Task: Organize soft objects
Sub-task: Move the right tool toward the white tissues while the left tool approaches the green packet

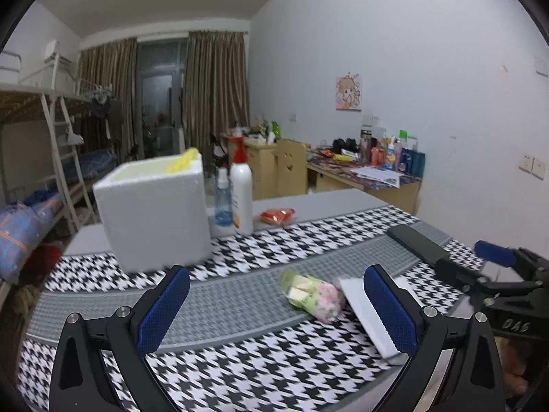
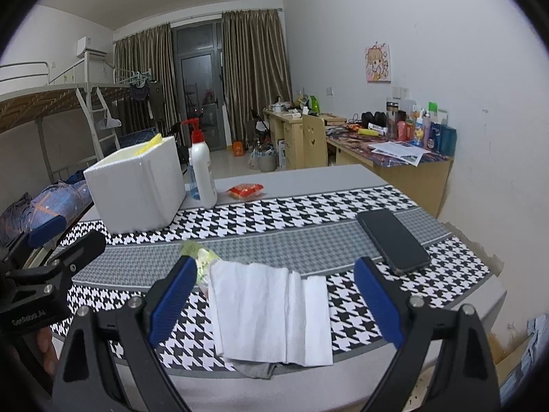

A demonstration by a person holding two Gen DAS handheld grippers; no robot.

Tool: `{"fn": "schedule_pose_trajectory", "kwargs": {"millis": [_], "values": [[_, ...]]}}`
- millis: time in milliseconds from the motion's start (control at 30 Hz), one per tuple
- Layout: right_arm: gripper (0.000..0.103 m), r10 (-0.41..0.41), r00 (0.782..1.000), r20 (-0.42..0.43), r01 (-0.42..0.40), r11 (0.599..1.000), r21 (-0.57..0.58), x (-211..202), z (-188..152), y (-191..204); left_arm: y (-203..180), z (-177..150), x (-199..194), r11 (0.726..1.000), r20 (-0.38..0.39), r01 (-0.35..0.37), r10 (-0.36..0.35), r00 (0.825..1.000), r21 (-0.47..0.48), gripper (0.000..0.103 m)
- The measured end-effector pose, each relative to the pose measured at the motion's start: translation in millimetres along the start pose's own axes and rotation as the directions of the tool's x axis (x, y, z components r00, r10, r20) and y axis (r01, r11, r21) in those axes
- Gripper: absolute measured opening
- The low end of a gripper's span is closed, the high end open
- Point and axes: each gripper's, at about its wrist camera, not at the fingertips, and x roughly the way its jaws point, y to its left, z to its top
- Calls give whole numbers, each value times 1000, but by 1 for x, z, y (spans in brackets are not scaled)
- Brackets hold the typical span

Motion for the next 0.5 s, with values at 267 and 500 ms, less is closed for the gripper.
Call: {"fn": "schedule_pose_trajectory", "kwargs": {"millis": [267,500], "values": [[95,23,999,-49,-23,1000,14,14,-11,-5,-3,-5,8,1000,-32,15,-15,999,-9,102],[95,36,994,-104,-34,999,26,32,-22,-10,-5,-10,18,1000,-63,17,-17,998,-8,102]]}}
